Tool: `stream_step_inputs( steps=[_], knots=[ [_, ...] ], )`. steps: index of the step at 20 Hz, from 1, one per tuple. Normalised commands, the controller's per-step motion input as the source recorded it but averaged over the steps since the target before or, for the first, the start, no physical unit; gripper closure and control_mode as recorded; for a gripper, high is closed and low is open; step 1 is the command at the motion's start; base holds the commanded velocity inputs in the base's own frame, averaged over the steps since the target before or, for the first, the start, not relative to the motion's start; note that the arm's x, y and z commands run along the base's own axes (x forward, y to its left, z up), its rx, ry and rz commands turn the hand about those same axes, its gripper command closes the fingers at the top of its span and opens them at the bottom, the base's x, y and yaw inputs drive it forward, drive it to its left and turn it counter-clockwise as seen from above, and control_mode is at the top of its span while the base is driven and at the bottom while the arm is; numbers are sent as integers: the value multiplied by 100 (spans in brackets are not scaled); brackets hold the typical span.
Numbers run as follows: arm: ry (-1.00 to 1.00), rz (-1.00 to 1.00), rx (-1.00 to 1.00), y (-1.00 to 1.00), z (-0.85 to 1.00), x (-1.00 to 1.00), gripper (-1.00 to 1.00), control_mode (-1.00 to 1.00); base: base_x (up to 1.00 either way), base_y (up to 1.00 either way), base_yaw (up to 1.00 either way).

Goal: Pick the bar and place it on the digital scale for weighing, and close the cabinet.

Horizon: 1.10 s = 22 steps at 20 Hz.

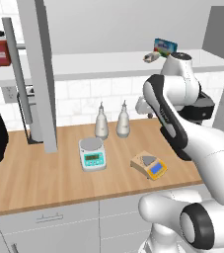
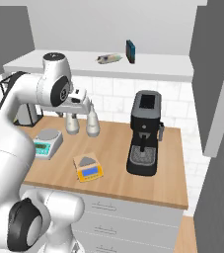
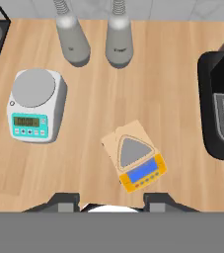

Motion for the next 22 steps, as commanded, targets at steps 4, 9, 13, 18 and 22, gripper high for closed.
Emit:
stream_step_inputs(
  steps=[4, 9, 13, 18, 22],
  knots=[
    [-8, 0, 0, 6, 0, -26, -100, -100, 0, 0, 0],
    [-34, -10, 0, 18, 44, -47, -100, -100, 0, 0, 0],
    [-31, -18, -1, 2, 58, -36, -100, -100, 0, 0, 0],
    [-16, -22, -1, 0, 59, -14, -100, -100, 0, 0, 0],
    [-7, -15, -1, -4, 43, -1, -100, -100, 0, 0, 0]
  ],
)
